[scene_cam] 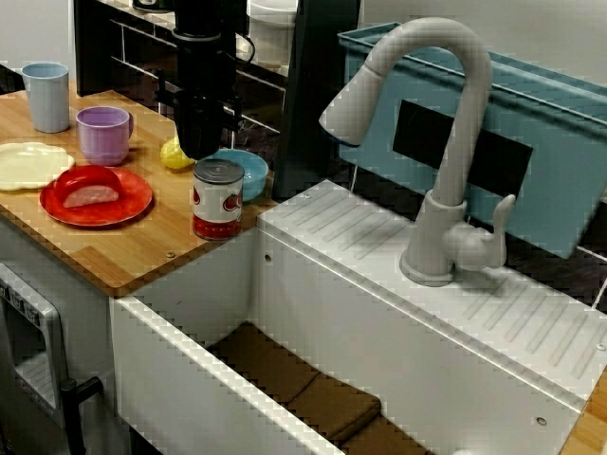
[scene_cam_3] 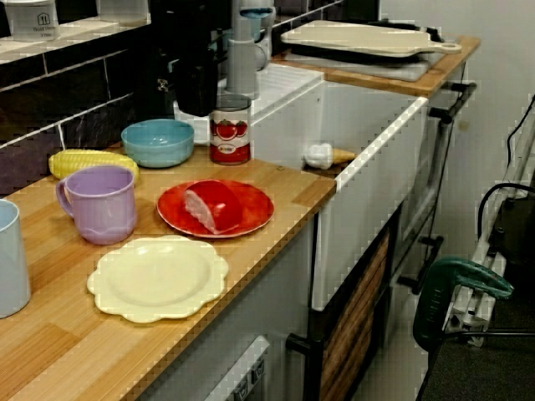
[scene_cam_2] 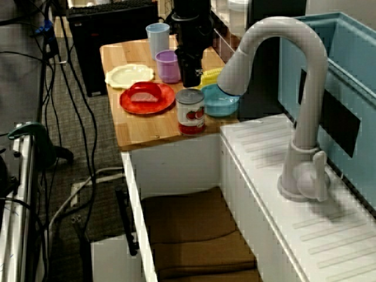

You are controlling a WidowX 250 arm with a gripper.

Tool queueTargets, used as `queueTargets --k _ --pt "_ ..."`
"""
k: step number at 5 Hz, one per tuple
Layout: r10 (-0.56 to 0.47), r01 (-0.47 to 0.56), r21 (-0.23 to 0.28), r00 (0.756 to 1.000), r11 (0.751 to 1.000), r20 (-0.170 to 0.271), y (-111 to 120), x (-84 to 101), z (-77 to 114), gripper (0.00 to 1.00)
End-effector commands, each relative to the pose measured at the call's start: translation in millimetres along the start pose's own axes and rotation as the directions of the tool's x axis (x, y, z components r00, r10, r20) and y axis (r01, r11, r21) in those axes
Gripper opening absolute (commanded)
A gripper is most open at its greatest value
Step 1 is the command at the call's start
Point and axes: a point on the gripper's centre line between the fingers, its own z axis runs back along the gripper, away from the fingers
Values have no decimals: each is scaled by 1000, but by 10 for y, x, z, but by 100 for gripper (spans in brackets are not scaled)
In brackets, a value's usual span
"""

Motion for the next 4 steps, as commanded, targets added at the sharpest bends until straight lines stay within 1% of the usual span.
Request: queueTargets --k 1,2,3,4 --pt "2 -2 -47 1000 999 13 70 153 327 0" --pt "-5 5 -29 1000 1000 28 85 124 324 0" --pt "3 -3 12 998 1000 58 156 116 326 0" --pt "-19 16 42 997 999 71 179 109 256 0"
